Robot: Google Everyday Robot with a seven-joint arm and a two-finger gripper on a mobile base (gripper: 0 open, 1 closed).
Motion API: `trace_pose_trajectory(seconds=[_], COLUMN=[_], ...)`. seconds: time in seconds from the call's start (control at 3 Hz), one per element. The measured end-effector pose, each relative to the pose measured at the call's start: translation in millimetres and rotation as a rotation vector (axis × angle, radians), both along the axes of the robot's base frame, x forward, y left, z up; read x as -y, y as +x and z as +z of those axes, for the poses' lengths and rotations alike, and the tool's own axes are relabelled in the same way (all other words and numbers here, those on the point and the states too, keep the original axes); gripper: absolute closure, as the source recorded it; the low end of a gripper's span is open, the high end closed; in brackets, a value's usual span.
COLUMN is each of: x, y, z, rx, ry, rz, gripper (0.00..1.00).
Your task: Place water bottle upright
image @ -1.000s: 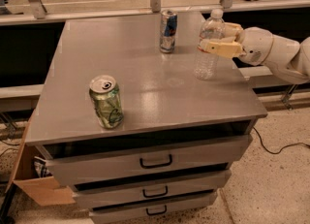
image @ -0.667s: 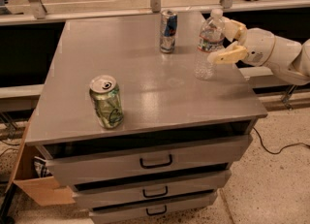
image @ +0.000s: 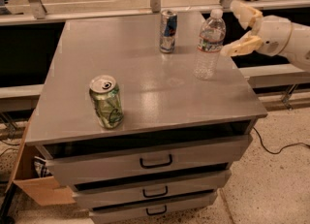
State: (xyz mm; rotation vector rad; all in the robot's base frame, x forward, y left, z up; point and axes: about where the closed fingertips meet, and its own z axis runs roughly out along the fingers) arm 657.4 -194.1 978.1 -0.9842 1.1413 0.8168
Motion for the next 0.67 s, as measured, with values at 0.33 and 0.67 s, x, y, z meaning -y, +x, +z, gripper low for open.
trace_pose_trajectory(seconds=[0.33, 0.67], x=[41.0, 54.1], y=[-12.9, -14.4], z=[48.8, 63.9], rx=[0.074, 0.101], ry=[-0.088, -0.094], rz=[-0.079, -0.107], gripper=[0.00, 0.00])
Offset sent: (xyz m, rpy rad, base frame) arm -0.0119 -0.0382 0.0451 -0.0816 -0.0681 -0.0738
